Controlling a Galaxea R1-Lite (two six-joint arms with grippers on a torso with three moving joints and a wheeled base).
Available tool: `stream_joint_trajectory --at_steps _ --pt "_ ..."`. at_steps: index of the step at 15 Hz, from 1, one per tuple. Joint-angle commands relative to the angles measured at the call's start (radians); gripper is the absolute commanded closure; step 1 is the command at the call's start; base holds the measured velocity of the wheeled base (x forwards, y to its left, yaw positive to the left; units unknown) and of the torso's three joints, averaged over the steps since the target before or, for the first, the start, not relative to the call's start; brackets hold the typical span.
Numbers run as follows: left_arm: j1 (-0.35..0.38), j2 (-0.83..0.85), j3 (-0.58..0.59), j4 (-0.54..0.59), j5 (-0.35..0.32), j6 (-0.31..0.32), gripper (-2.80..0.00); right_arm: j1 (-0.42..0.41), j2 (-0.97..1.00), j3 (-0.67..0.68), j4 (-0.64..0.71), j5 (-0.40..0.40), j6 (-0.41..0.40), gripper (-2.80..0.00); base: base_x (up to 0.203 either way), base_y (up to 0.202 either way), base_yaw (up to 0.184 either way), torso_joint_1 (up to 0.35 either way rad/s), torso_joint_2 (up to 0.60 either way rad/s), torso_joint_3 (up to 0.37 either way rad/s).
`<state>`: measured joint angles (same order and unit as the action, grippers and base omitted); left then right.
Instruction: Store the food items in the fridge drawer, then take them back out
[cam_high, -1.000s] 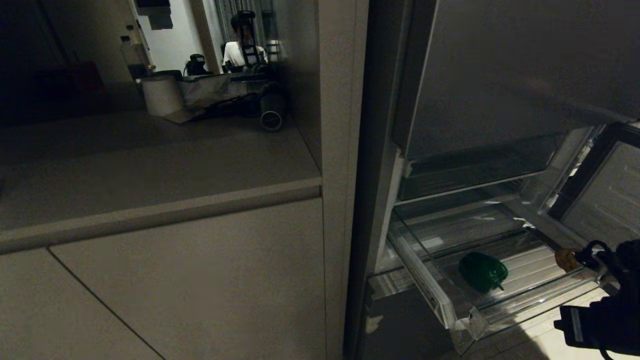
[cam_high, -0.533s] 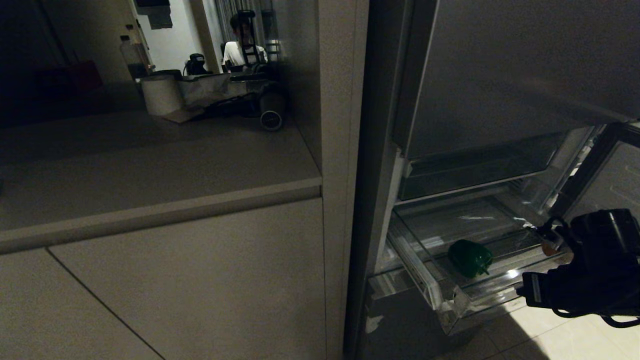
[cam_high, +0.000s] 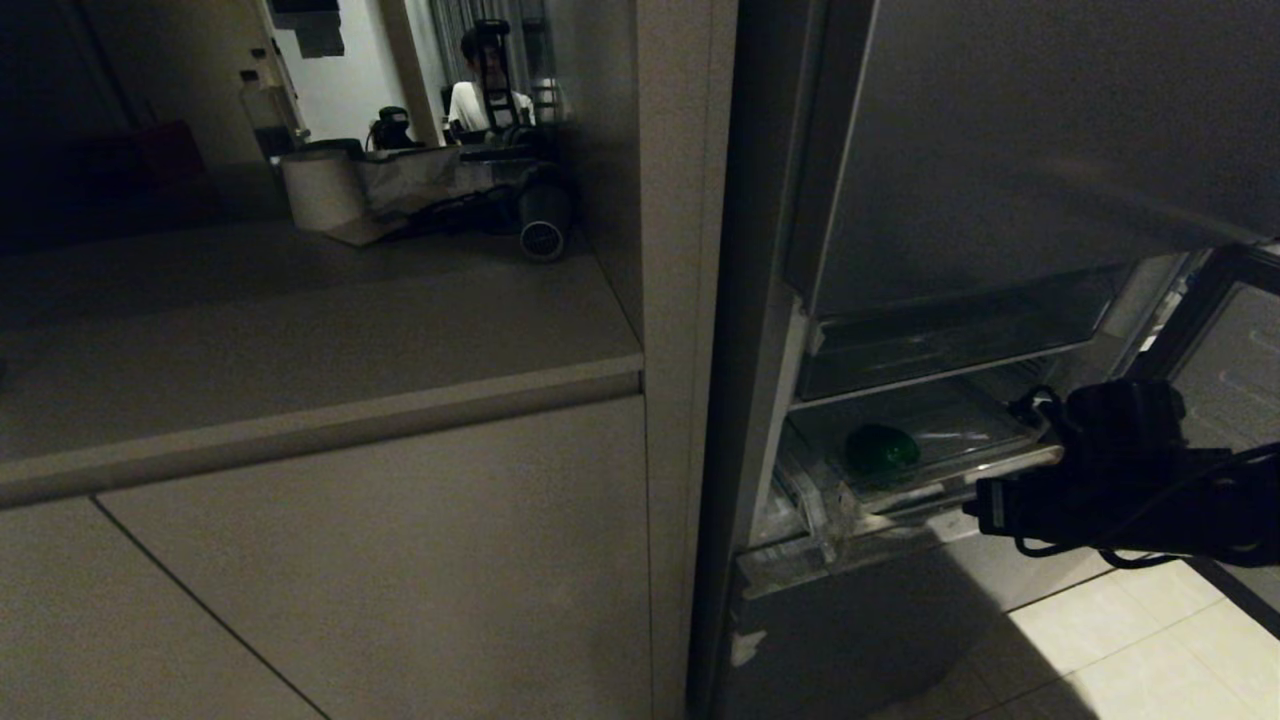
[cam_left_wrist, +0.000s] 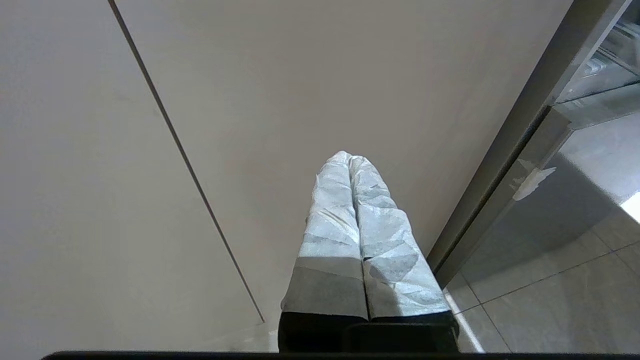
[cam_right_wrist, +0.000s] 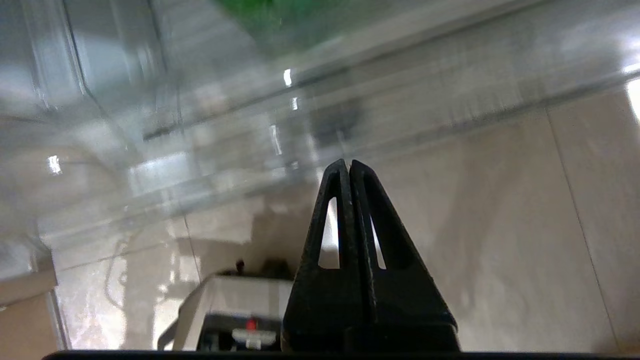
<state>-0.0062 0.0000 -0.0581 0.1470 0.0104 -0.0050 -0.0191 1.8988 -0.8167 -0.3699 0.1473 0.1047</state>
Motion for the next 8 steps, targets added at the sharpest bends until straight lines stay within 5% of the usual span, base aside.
stream_joint_trajectory --at_steps 1,8 --pt "0.0 0.002 0.0 0.0 0.0 -0.001 0.0 0.0 0.158 -0.085 -0.07 0.032 -0.009 0.0 0.0 0.0 0.0 0.0 0.0 0.0" --pt "0.0 0.002 0.0 0.0 0.0 -0.001 0.0 -0.007 0.226 -0.084 -0.41 0.13 -0.01 0.0 0.0 0.0 0.0 0.0 0.0 0.0"
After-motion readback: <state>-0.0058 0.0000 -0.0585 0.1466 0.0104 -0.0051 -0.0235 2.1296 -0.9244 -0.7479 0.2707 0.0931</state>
